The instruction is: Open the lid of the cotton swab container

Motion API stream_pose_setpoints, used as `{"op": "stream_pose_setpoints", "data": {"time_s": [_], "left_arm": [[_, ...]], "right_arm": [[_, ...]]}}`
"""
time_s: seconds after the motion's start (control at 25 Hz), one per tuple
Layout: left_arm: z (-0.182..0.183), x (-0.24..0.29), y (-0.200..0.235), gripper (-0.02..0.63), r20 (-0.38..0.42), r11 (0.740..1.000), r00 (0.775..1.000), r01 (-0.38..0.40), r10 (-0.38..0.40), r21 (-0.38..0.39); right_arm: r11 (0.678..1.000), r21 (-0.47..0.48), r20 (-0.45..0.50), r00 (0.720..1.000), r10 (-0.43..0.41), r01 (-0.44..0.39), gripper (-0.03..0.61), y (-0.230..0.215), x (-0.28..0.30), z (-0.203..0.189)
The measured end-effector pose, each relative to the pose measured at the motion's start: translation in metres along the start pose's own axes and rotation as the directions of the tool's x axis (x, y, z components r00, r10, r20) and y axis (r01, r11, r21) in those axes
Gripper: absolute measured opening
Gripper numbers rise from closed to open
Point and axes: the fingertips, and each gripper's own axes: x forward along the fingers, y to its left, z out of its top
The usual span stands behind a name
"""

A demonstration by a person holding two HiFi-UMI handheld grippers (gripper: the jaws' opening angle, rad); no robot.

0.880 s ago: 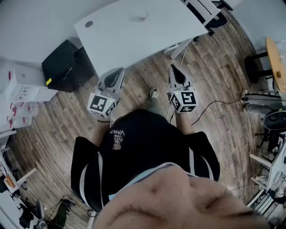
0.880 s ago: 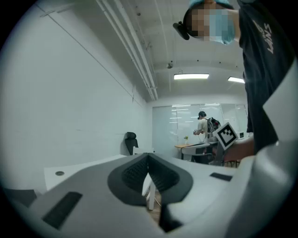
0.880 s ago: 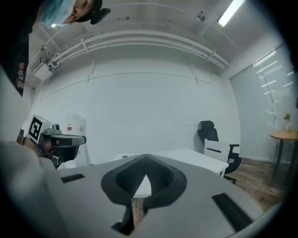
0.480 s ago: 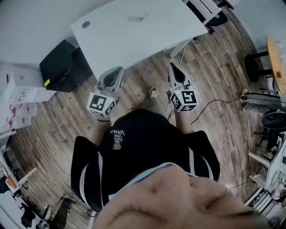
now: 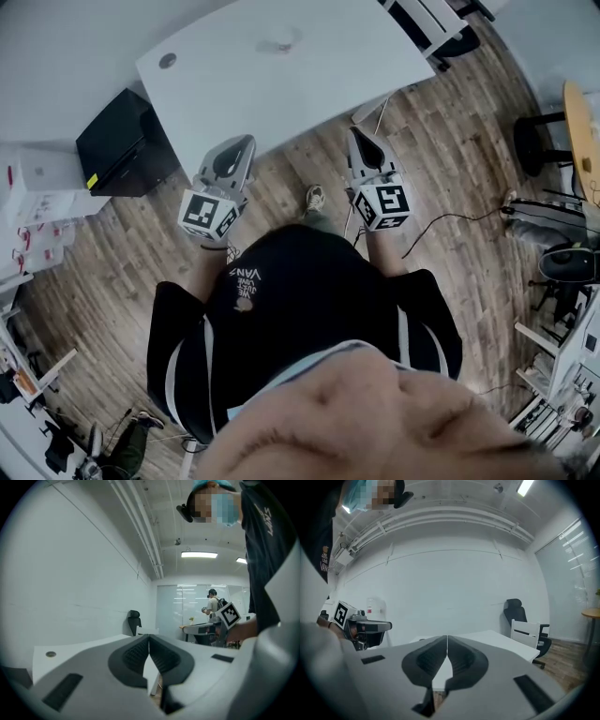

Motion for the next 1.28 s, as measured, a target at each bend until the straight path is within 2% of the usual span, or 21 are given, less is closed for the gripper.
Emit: {"op": "stream_pose_setpoints", "data": {"time_s": [0.32,0.6,0.96,1.28], "left_arm": [[-0.001,0.061,0.008,0.017,-0.003,0.999,0.999,-0.044,0.043,-0.005],[-0.002,0.099,0.010,0.017,-0.003,0.991,0.991,-0.130,0.130,-0.009],[-0.006,0.110,0.015,0.017,-0.017,0.979,0.980,-0.200,0.200,-0.028],[-0.012,0.118,0.031,0.017,-0.028,0.975,0.976,-0.215,0.214,-0.051]], "right_arm": [[0.998,-0.011,0.000,0.998,0.065,-0.065,0.013,-0.052,0.038,0.007],[0.986,-0.025,-0.019,0.986,0.163,-0.163,0.013,-0.085,0.069,0.006],[0.970,-0.037,-0.027,0.970,0.240,-0.241,0.012,-0.093,0.090,0.010],[0.967,-0.036,-0.042,0.968,0.249,-0.250,0.012,-0.093,0.106,0.007]]}}
